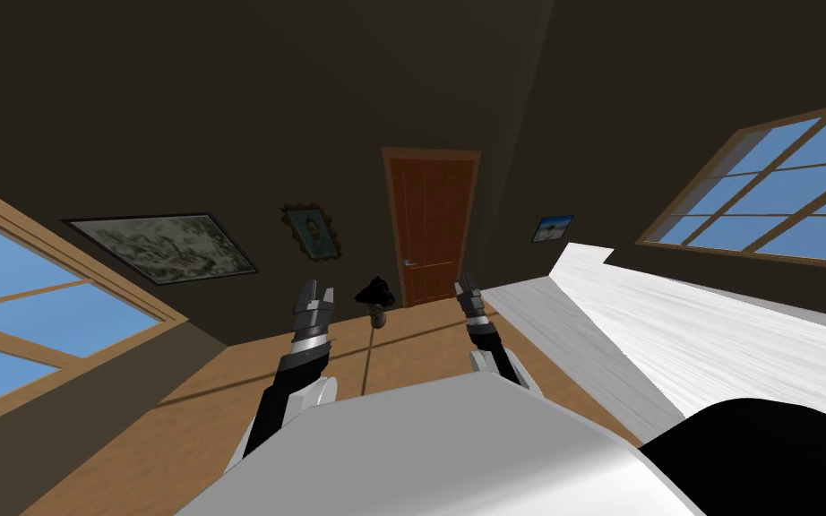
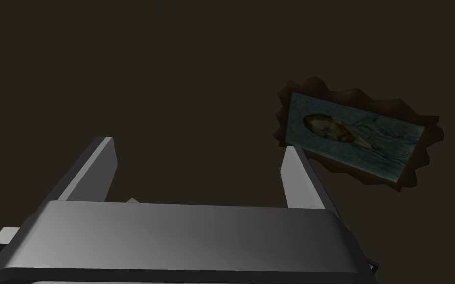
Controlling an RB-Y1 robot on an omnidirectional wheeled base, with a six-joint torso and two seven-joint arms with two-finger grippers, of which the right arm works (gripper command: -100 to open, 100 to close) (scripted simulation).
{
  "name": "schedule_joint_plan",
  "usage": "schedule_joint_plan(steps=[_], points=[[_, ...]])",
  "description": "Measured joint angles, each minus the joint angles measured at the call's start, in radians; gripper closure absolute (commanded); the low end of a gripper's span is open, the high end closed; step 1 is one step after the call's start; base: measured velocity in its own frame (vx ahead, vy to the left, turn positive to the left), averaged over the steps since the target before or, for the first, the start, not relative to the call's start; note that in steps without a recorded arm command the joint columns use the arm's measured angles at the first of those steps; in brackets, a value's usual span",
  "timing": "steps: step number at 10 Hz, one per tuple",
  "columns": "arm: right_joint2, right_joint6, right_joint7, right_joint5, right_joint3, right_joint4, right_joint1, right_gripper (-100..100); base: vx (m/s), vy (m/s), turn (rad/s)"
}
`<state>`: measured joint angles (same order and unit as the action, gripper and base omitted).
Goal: Pull the door open
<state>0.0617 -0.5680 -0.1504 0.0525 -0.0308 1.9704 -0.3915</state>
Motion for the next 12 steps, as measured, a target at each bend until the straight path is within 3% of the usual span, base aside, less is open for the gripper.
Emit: schedule_joint_plan(steps=[12], points=[[0.032,-0.053,0.006,-0.019,0.033,-0.282,0.101,-100,0.092,0.024,0.041]])
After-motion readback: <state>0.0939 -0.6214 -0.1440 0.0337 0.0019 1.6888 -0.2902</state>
